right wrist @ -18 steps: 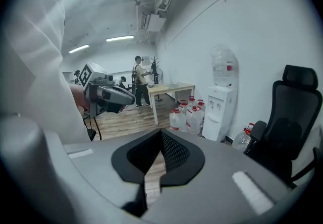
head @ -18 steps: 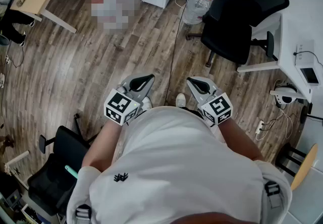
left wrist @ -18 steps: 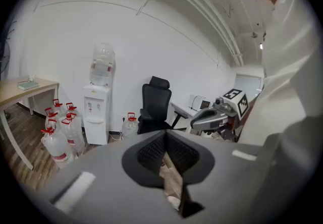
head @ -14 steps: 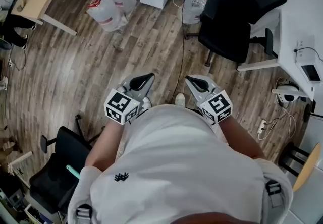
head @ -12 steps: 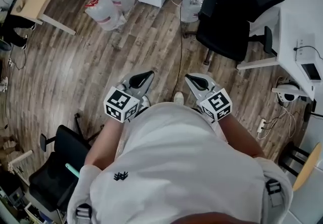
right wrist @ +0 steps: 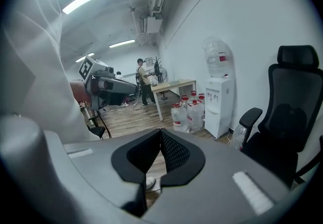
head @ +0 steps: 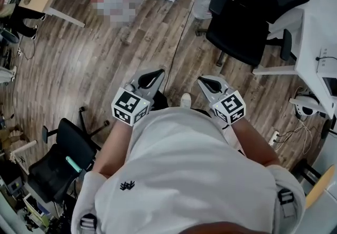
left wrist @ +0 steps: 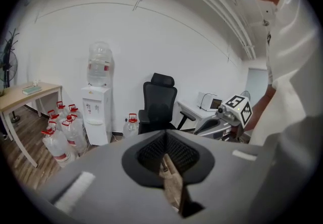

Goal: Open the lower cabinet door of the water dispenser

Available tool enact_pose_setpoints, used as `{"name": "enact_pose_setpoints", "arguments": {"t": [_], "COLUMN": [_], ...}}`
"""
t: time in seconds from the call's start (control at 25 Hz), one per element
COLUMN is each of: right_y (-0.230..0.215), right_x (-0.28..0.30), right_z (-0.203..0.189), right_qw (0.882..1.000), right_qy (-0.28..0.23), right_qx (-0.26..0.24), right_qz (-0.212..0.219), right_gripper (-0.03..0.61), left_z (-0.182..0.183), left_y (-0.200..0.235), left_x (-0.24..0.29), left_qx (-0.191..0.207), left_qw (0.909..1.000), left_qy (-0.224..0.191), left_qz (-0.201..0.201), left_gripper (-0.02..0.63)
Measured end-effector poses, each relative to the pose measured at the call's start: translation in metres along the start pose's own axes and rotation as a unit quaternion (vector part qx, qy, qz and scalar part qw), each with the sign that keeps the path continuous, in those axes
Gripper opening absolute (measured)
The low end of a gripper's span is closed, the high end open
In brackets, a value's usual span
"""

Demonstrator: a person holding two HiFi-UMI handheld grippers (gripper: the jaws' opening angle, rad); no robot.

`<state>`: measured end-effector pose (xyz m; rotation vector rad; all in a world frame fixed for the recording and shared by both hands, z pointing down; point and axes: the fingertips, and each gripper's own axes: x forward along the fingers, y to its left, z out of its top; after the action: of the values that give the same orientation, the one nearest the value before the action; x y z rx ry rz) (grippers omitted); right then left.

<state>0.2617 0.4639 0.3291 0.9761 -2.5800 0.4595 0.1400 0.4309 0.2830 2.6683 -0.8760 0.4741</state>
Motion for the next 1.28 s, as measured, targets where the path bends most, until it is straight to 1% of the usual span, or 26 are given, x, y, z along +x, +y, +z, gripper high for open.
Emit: {"name": "enact_pose_setpoints", "arguments": {"t": [0.12, 0.2, 0.24, 0.32, 0.48, 0.64, 0.76, 0.84, 0.96, 1.12, 1.28], "right_y": [-0.015, -0.025, -0.031, -0.045, -0.073, -0.099, -0.114, -0.121, -0.127, -0.148, -0.182], "right_x": [0.014, 0.031, 0.041, 0.061, 0.100, 0.147, 0.185, 0.210, 0.240, 0.262, 0.286], "right_z": [0.002, 0.011, 0.016, 0.029, 0.053, 0.085, 0.110, 0.127, 0.145, 0.145, 0.139], "right_qw": [1.000, 1.000, 1.000, 1.000, 0.999, 0.998, 0.996, 0.996, 0.995, 0.994, 0.994], "right_qy": [-0.001, -0.005, -0.005, -0.004, 0.010, 0.015, 0.020, 0.022, 0.026, 0.044, 0.058], "right_qx": [0.003, 0.000, -0.003, -0.008, -0.007, -0.005, 0.000, 0.000, -0.001, 0.008, 0.025], "right_qz": [0.005, 0.004, 0.002, -0.008, -0.043, -0.066, -0.084, -0.091, -0.097, -0.099, -0.095], "right_gripper": [0.003, 0.008, 0.023, 0.029, 0.029, 0.029, 0.029, 0.029, 0.029, 0.029, 0.029], "left_z": [0.003, 0.007, 0.009, 0.015, 0.031, 0.050, 0.060, 0.066, 0.068, 0.065, 0.066], "left_y": [0.008, 0.024, 0.036, 0.064, 0.123, 0.188, 0.235, 0.269, 0.312, 0.343, 0.368], "left_x": [0.011, 0.017, 0.020, 0.027, 0.045, 0.062, 0.066, 0.066, 0.065, 0.079, 0.102], "left_qx": [0.005, 0.008, 0.009, 0.006, -0.006, 0.002, 0.019, 0.025, 0.021, 0.020, 0.005], "left_qw": [1.0000, 0.9999, 1.0000, 1.0000, 0.9995, 0.9988, 0.9976, 0.9972, 0.9973, 0.9975, 0.9980], "left_qy": [0.005, 0.005, 0.004, -0.002, -0.010, -0.004, 0.002, 0.004, 0.009, 0.019, 0.024], "left_qz": [0.002, 0.003, 0.002, -0.004, -0.029, -0.048, -0.067, -0.070, -0.069, -0.065, -0.058], "left_gripper": [0.057, 0.058, 0.060, 0.061, 0.066, 0.066, 0.066, 0.066, 0.066, 0.066, 0.066]}}
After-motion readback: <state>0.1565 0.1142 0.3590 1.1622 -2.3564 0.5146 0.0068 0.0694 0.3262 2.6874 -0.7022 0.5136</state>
